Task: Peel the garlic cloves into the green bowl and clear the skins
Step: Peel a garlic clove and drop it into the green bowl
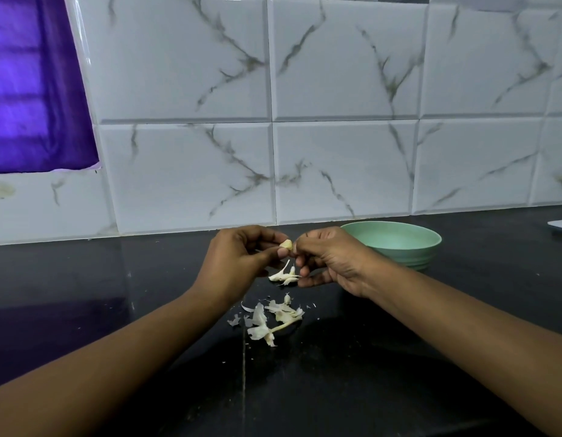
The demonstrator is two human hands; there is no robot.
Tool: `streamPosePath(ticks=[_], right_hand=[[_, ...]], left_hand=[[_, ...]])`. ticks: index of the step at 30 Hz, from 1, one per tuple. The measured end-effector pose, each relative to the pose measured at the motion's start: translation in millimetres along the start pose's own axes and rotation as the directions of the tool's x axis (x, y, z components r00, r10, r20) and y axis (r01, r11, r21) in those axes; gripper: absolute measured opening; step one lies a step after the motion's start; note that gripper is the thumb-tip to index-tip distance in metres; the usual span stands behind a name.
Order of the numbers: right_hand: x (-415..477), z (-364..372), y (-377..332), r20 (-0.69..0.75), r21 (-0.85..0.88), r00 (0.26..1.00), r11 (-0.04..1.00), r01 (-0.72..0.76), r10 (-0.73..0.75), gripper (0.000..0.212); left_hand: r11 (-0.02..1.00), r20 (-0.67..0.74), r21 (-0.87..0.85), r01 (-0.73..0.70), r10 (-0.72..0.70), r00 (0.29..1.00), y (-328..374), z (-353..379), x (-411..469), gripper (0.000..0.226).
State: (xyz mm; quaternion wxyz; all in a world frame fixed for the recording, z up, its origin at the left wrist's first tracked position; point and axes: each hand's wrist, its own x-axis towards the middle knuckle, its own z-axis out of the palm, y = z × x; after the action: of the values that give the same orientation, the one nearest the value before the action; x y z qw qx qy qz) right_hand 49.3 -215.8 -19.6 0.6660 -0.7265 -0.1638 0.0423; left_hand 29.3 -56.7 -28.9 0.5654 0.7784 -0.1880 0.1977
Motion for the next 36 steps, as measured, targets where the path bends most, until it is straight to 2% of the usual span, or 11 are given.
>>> streamPosePath(ticks=[4,7,11,17,23,27,30,33,36], right_hand=[[-0.7,0.7,2.8,0.046,-0.059,0.998,0.998,-0.030,0.033,0.016],[-1.2,-1.3,2.3,0.059,-0.227,0.998,0.974,0.003,0.011,0.012],[-1.2,-6.6,-2.5,0.093,-0.399,0.994,0.913,0.091,-0.058,0.020],[-1.1,-9.4,-4.5,0.131,-0.476,0.982,0.861,0.181,-0.134,0.012],[-1.3,-10.4,-4.9,0.157,-0.436,0.973,0.872,0.222,-0.169,0.015],[0.5,-10.5,-3.6,0.088,-0.373,0.973,0.898,0.233,-0.216,0.009],[1.9,-9.8,-1.4,0.049,-0.316,0.971,0.919,0.237,-0.234,0.003],[2.9,-8.3,0.4,0.018,-0.250,0.971,0.940,0.234,-0.237,0.016],[3.3,-7.7,1.4,-0.005,-0.190,0.971,0.954,0.233,-0.238,0.010]], left_hand=[[0.990,-0.022,-0.131,0.059,-0.063,0.998,2.0,-1.3,1.2,0.009],[0.959,0.037,-0.224,0.175,-0.171,0.985,1.6,-3.2,1.3,0.007],[0.939,0.107,-0.223,0.262,-0.243,0.964,1.1,-4.3,1.2,0.009],[0.932,0.145,-0.211,0.295,-0.269,0.952,2.4,-5.9,1.2,0.010],[0.926,0.134,-0.207,0.315,-0.292,0.947,2.1,-6.9,1.8,0.011],[0.932,0.114,-0.207,0.297,-0.279,0.954,2.0,-6.8,1.7,0.007],[0.952,0.072,-0.181,0.246,-0.236,0.969,2.3,-6.4,1.0,0.005],[0.985,0.005,-0.092,0.145,-0.145,0.989,2.4,-4.3,0.0,0.002],[0.997,-0.028,-0.018,0.074,-0.075,0.997,2.8,-2.8,-0.9,0.003]])
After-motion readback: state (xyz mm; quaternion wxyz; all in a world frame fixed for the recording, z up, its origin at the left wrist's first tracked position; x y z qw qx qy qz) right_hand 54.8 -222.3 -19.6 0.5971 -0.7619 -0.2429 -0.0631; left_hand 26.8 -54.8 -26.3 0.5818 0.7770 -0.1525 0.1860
